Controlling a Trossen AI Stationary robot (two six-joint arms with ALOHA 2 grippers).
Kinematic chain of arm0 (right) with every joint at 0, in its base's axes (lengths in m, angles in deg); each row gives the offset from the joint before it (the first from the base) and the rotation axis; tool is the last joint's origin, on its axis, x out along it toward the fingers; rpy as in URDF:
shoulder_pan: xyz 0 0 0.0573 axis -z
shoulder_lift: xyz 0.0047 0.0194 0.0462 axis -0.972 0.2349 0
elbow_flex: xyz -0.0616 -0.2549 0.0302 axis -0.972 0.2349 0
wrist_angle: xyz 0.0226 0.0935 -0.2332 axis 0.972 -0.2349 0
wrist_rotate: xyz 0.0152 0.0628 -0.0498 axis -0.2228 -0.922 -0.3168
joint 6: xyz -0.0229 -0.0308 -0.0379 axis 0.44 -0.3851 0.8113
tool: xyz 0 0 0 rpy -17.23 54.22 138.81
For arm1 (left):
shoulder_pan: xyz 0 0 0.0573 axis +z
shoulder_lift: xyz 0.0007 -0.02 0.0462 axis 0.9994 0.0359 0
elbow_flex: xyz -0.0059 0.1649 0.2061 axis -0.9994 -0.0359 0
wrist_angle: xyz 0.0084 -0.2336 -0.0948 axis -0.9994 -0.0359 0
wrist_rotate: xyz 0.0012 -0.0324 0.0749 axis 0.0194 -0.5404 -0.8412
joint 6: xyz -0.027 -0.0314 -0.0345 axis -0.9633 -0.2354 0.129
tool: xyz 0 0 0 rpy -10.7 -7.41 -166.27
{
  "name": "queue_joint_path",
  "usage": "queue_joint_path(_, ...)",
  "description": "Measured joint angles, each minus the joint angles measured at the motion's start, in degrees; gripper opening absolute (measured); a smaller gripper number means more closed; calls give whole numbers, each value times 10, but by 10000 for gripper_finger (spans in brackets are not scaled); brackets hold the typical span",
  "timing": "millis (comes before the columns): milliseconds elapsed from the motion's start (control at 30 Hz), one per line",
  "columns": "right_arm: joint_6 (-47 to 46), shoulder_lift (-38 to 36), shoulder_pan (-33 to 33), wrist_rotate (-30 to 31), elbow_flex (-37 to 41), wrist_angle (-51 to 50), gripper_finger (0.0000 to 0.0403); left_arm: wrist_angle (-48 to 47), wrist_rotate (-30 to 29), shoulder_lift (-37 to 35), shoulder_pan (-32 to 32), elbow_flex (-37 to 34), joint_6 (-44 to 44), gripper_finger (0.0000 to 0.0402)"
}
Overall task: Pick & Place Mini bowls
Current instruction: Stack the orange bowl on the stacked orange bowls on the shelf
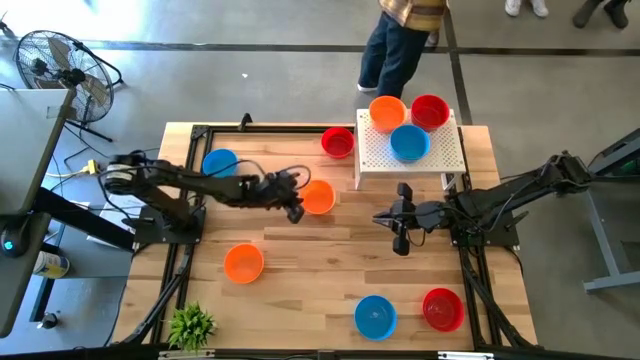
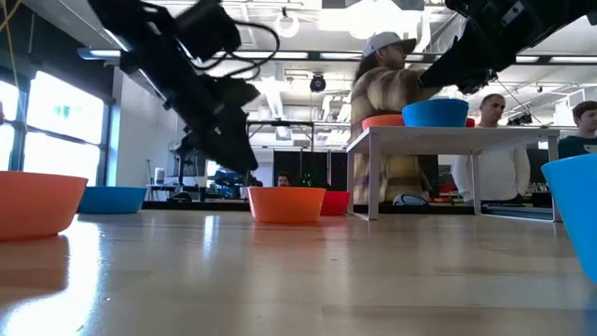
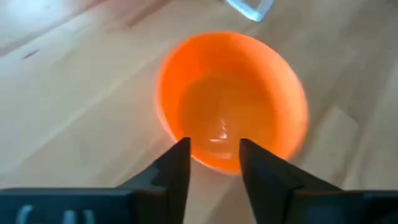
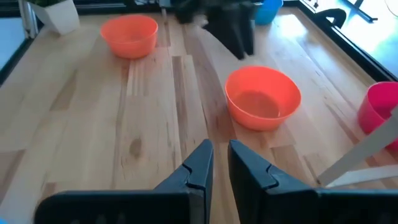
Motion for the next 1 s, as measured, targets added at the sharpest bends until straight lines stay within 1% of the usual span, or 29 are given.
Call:
queue_joint_path(67,1,0,0,0,0,1,39,-16,11,12,26,4,-22,154)
queue_joint_path(133,0,0,0,-1,0,0,39,-24,29,29,49,3,-34,160)
queue_joint_path(200,0,0,0,-2,0,0,41,0,61,41,66,3,-31,160)
queue_joint_path(267,1,0,0,-2,0,0,41,31,103,55,74,3,-29,154)
queue_joint_path(333,3,0,0,-2,0,0,40,53,128,70,79,3,-28,143)
queue_joint_path(500,2,0,0,-2,0,0,40,92,153,86,81,3,-28,109)
queue_joint_path(633,2,0,0,-2,0,0,41,135,176,86,81,3,-35,101)
queue_joint_path(733,3,0,0,-3,0,0,39,187,209,84,81,3,-45,109)
queue_joint_path(800,3,0,0,-2,0,0,40,203,214,84,80,7,-56,121)
queue_joint_path(867,3,0,0,-2,0,0,40,193,208,99,76,21,-58,135)
queue_joint_path(1000,3,0,0,-2,0,0,40,144,197,134,76,55,-48,157)
